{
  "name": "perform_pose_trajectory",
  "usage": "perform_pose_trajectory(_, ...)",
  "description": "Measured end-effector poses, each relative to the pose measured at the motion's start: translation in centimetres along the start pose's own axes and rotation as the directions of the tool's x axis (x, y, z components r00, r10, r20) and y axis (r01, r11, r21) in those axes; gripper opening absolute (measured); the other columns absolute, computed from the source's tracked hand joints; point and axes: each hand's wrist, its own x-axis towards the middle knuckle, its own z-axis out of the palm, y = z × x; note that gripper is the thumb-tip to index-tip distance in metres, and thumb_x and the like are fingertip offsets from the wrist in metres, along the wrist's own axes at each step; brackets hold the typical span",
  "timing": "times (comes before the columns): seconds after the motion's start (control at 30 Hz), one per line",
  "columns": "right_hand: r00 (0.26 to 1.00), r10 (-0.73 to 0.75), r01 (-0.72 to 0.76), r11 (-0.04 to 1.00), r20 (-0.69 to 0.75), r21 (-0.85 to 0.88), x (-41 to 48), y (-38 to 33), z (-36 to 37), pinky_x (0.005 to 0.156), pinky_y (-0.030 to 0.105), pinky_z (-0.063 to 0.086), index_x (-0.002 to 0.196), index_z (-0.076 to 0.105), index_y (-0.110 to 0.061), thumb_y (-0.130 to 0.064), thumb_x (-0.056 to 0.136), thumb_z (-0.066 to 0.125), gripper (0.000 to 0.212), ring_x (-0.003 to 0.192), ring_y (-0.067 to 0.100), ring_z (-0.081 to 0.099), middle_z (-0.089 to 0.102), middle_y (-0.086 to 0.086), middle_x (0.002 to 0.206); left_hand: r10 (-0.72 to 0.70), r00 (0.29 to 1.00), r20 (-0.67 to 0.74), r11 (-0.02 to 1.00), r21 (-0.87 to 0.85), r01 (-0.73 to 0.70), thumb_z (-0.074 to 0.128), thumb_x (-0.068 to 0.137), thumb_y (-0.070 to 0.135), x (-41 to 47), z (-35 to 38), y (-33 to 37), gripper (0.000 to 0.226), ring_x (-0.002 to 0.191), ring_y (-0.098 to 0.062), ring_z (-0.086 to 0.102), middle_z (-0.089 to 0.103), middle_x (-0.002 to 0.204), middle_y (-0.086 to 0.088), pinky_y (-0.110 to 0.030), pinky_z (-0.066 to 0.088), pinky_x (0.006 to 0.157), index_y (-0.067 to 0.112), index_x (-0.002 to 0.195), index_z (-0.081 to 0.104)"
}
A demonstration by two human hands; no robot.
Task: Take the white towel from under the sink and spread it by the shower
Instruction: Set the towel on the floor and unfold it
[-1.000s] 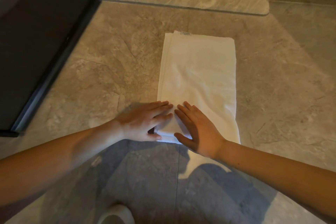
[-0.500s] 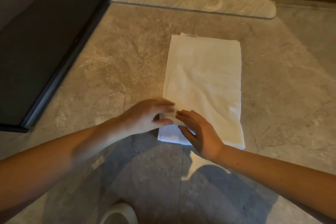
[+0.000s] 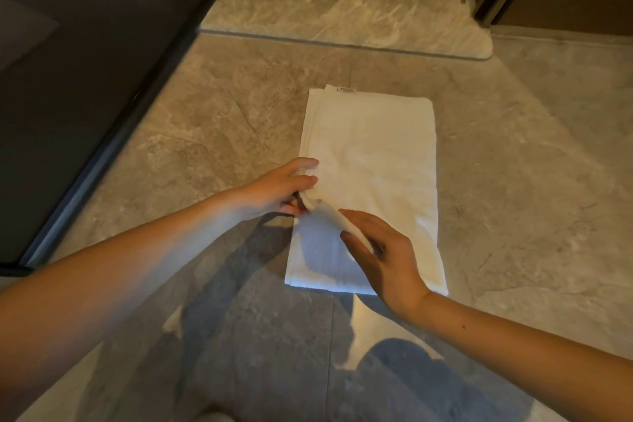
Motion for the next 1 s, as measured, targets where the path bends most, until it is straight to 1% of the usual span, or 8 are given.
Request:
perform_pose_trajectory(0.13,1.0,0.011,-0.01,0.997,-0.016,0.075,0.6,-0.6,-0.3,0.085,0.009,0.048,0.12,0.064,0.001,0.003,0.094,0.056,0.027,0.097,-0.001,0.065,0.07,0.008,0.113,0.127,0.983,-0.13,0.992,0.046,-0.122,0.063,0.089,0.003,1.2,0.3,0.6,0.057,0.121,-0.024,0.054,0.05,0.139,-0.009,-0.04,0.046,0.103,0.016,0.141,0.043)
perform_pose_trajectory(0.23,0.999,-0.024,0.025,0.998,-0.023,0.056,1.5,-1.4,-0.7,0.083,0.01,0.049,0.118,0.067,-0.003,-0.003,0.094,0.059,0.026,0.097,0.0,0.066,0.071,-0.001,0.109,0.176,0.975,-0.136,0.984,0.015,-0.175,0.065,0.085,-0.005,1.7,0.1,0.9,0.063,0.113,-0.017,0.06,0.052,0.138,-0.007,-0.029,0.053,0.09,0.016,0.142,0.045)
perform_pose_trajectory(0.37,0.997,-0.08,0.08,0.997,0.002,-0.023,3.3,-2.7,-0.7,0.092,0.024,0.053,0.121,0.063,-0.02,-0.012,0.095,0.06,0.028,0.102,0.01,0.066,0.07,-0.004,0.111,0.198,0.971,-0.134,0.979,-0.027,-0.204,0.069,0.081,-0.005,2.1,0.3,1.1,0.067,0.105,-0.019,0.067,0.058,0.132,-0.008,-0.03,0.057,0.083,0.019,0.14,0.048)
perform_pose_trajectory(0.53,0.987,-0.111,0.129,0.98,0.119,-0.153,4.8,-3.4,-0.4,0.092,0.03,0.054,0.13,0.057,-0.023,-0.012,0.096,0.06,0.036,0.097,0.015,0.066,0.07,-0.002,0.108,0.223,0.971,-0.092,0.973,-0.039,-0.227,0.071,0.08,-0.006,2.3,0.2,1.5,0.07,0.097,-0.019,0.071,0.063,0.125,-0.004,-0.025,0.057,0.078,0.02,0.14,0.048)
perform_pose_trajectory(0.63,0.983,-0.109,0.132,0.98,0.147,-0.151,5.1,-3.6,-0.8,0.089,0.031,0.055,0.13,0.059,-0.02,-0.009,0.094,0.062,0.038,0.091,0.018,0.065,0.07,-0.001,0.103,0.234,0.969,-0.083,0.968,-0.069,-0.24,0.071,0.079,-0.007,2.3,0.2,1.7,0.069,0.098,-0.015,0.071,0.064,0.122,0.003,-0.021,0.056,0.074,0.021,0.139,0.05)
perform_pose_trajectory(0.73,0.991,-0.091,0.099,0.992,0.101,-0.084,5.3,-4.1,-1.6,0.082,0.021,0.052,0.125,0.064,-0.017,-0.007,0.092,0.064,0.034,0.085,0.011,0.064,0.069,-0.009,0.093,0.259,0.964,-0.058,0.959,-0.105,-0.263,0.072,0.079,-0.006,2.4,0.2,2.1,0.069,0.104,-0.016,0.069,0.067,0.12,0.001,-0.026,0.057,0.08,0.022,0.138,0.051)
perform_pose_trajectory(0.8,0.995,-0.088,0.091,0.995,0.053,-0.045,5.3,-4.5,-2.4,0.081,0.019,0.051,0.117,0.069,-0.015,-0.005,0.09,0.066,0.029,0.086,0.009,0.066,0.071,-0.01,0.093,0.272,0.961,-0.046,0.949,-0.149,-0.276,0.071,0.079,-0.007,2.6,0.4,2.8,0.068,0.107,-0.017,0.068,0.068,0.122,-0.002,-0.03,0.057,0.086,0.021,0.138,0.051)
perform_pose_trajectory(1.0,0.987,-0.114,0.117,0.993,-0.109,0.025,4.8,-6.1,-5.8,0.074,0.015,0.05,0.101,0.073,-0.016,-0.001,0.085,0.07,0.021,0.085,0.011,0.069,0.074,-0.006,0.091,0.338,0.94,-0.042,0.915,-0.22,-0.339,0.069,0.077,-0.011,3.8,2.2,6.1,0.064,0.101,-0.011,0.069,0.063,0.125,0.003,-0.022,0.054,0.076,0.02,0.132,0.058)
